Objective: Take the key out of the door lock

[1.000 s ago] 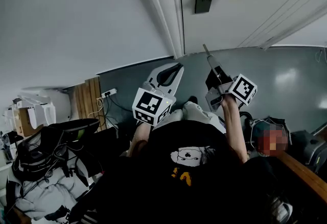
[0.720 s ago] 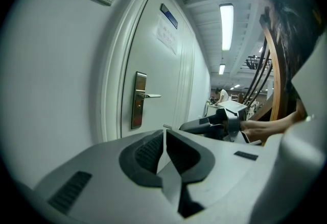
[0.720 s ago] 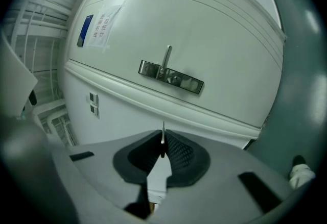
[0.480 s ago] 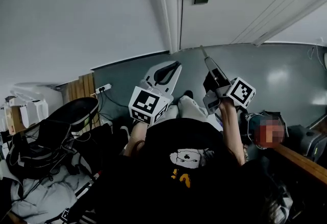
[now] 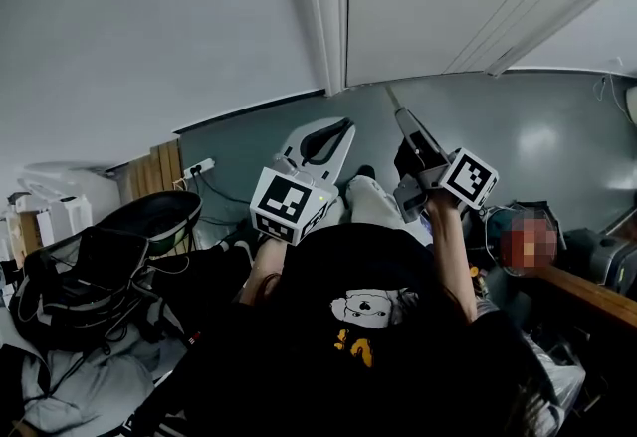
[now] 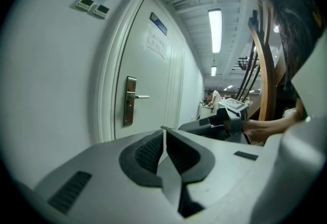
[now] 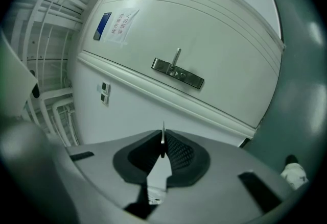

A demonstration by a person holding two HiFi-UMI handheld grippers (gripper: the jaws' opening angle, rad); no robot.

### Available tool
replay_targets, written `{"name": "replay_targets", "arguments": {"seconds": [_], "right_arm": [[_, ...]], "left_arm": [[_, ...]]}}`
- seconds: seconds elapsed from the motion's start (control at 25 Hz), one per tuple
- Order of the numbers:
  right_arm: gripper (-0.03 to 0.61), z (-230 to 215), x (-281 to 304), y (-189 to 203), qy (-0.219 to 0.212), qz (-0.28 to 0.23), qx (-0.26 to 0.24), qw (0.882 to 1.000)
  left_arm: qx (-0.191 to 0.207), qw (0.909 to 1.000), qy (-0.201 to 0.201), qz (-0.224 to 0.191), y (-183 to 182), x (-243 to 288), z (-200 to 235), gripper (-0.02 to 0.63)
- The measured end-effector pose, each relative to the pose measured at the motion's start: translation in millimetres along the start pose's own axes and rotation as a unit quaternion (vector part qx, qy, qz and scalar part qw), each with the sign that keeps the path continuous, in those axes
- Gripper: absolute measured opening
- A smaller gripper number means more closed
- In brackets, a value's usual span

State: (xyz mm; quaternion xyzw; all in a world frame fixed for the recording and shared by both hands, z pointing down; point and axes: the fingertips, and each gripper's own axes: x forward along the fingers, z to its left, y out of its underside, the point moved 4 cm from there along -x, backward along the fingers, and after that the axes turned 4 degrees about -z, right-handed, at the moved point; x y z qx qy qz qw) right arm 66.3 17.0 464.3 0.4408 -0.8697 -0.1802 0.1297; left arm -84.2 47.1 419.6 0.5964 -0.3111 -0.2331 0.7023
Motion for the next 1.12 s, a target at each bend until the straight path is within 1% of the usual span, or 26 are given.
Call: {"name": "replay_targets", "arguments": {"seconds": [0.24,0.52,0.72,1.12], "right_arm": [[0.021,7,-11,9,-0.013,0.003,-0.010,1.000],[0.021,6,-23,11,-0.006,-0.001,-0.019,1.000],[0.021,4,-28,8,-0.011,-0.007,-0.029,0.999],[0.021,-9,-53,-17,-0.005,-0.033,-0.039,0.999]], "left_arm": [[0.002,1.0000,-0.001,-0.007,2,-11,-11,0.023],[0.004,0.9999,-0.002,-0.015,6,-19,-20,0.023],[0.005,0.9999,-0.004,-0.016,11,-23,-22,0.023],[0.017,0.9998,0.002,-0.014,15,-13,-47,0.023]]}}
